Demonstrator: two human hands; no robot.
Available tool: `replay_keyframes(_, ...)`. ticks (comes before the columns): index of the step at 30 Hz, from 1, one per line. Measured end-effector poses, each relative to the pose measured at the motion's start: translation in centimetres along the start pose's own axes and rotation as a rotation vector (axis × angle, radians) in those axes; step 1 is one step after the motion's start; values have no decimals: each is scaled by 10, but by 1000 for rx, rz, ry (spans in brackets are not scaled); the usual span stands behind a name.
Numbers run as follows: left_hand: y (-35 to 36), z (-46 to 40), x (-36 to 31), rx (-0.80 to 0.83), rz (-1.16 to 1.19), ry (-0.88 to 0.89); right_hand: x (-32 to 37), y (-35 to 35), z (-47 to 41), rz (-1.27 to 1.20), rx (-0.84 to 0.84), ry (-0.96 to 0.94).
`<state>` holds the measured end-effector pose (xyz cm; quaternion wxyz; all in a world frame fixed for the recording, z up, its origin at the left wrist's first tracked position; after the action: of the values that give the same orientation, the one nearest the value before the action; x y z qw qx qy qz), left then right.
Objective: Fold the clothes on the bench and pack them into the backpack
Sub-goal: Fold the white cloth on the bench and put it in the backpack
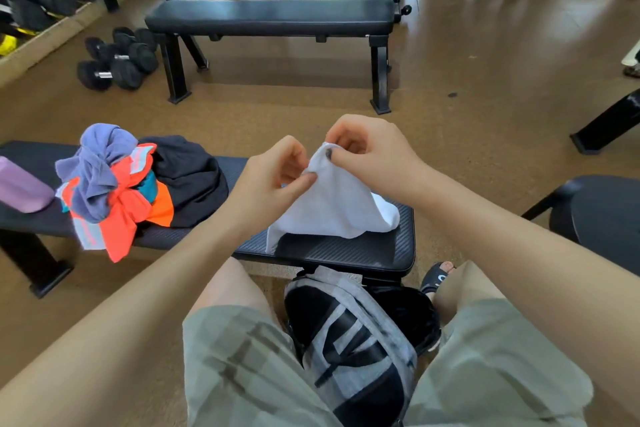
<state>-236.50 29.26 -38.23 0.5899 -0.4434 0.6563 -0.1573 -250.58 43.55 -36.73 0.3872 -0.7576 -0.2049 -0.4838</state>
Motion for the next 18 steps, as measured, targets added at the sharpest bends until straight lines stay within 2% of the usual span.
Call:
replay_keyframes(6, -1, -4, -4, -48, -7, 61, 5, -5, -5, 95, 15, -60)
replay_keyframes(11, 8, -1, 5, 2, -146, 159, 5, -5, -5, 124, -35, -108)
replay_keyframes(18, 19, 12, 28, 14, -292, 204, 10, -11, -3, 152, -94, -178)
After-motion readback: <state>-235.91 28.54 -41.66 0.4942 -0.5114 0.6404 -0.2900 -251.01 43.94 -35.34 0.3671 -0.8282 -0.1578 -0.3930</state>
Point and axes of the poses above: each hand's wrist, its own z-axis away from the middle knuckle, its own y-axis out of the palm, x = y × z, the point moved 1 cm from there along -z, towards the middle knuckle, and after that the axes turned 9 degrees about -z, right-handed, at the moved point
